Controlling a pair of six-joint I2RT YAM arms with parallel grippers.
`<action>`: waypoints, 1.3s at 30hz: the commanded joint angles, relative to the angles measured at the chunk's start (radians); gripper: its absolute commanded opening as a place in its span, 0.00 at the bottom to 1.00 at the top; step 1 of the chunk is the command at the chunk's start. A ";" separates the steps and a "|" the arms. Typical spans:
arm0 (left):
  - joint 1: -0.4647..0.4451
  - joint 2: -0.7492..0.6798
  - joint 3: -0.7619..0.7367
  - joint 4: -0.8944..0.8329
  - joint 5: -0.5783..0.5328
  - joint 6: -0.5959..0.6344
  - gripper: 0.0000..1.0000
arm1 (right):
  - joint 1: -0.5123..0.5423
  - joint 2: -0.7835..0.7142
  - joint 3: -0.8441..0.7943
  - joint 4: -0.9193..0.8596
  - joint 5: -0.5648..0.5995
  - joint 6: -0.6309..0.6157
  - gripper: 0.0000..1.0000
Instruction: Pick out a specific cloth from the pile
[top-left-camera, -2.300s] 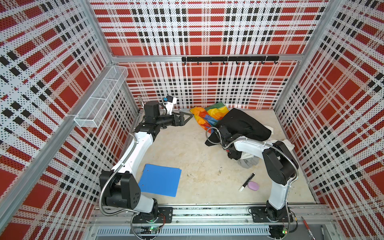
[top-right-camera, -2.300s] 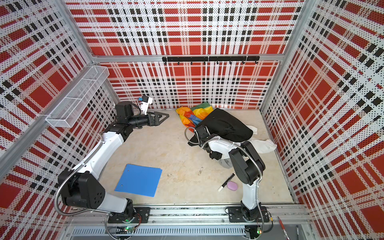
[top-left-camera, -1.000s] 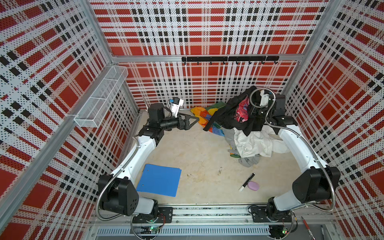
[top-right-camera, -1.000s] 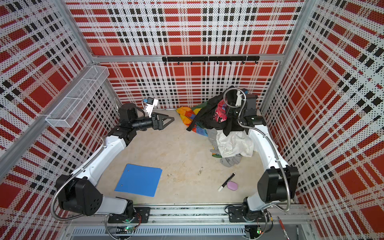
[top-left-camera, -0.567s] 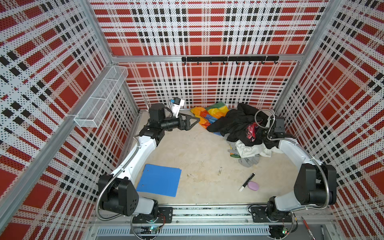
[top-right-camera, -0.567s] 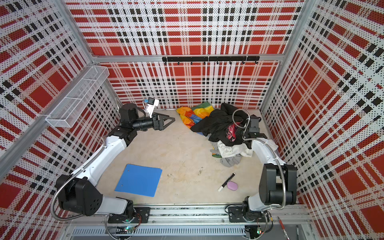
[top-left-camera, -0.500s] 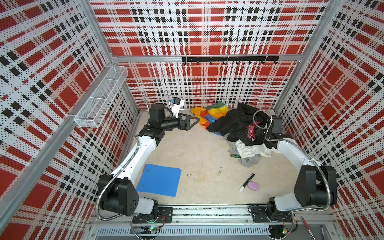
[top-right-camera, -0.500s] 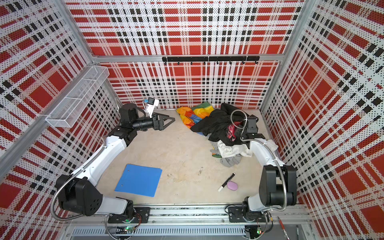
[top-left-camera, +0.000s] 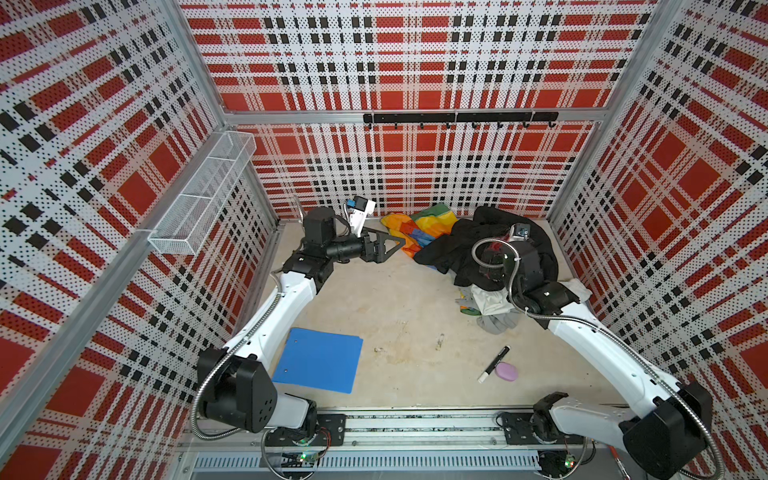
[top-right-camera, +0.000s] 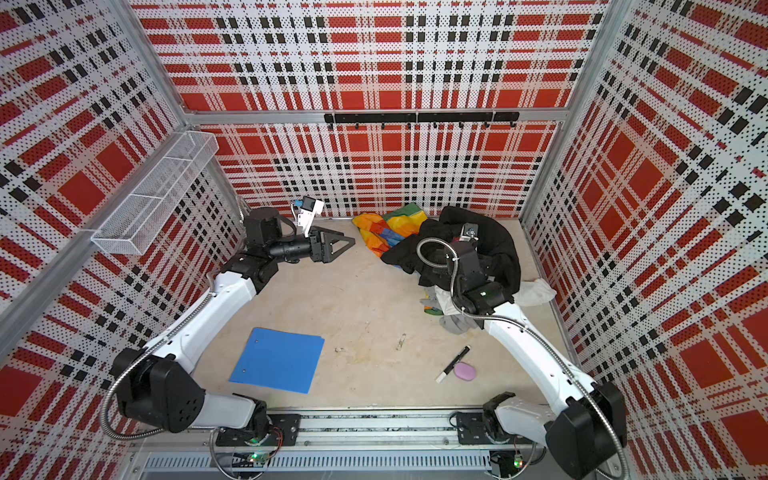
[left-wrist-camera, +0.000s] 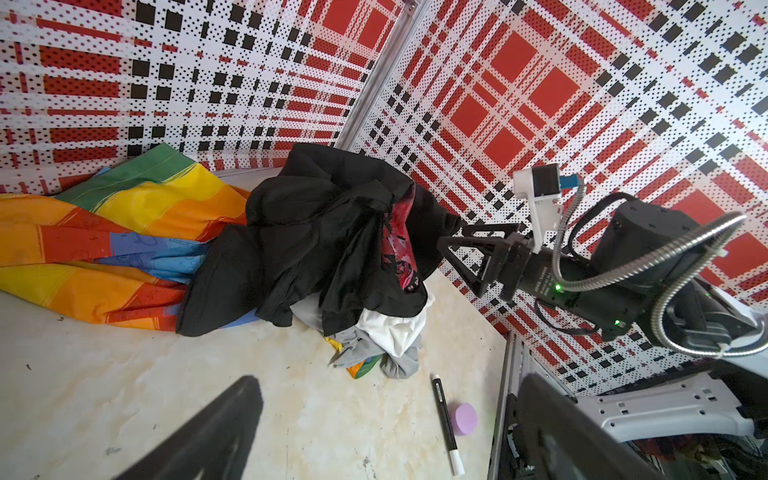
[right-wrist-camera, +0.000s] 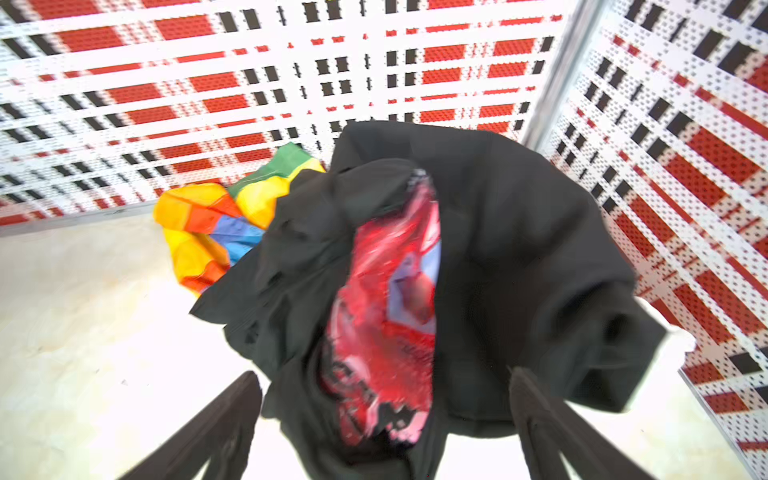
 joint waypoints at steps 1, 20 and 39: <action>-0.001 -0.001 -0.007 0.008 -0.002 0.015 0.99 | 0.010 0.009 -0.002 -0.030 -0.027 -0.021 1.00; 0.005 -0.003 -0.001 -0.005 -0.013 0.024 0.99 | -0.025 0.532 0.057 -0.113 0.010 -0.118 1.00; 0.005 0.000 -0.002 -0.004 -0.015 0.022 0.99 | -0.050 0.373 0.293 -0.057 -0.317 -0.133 0.10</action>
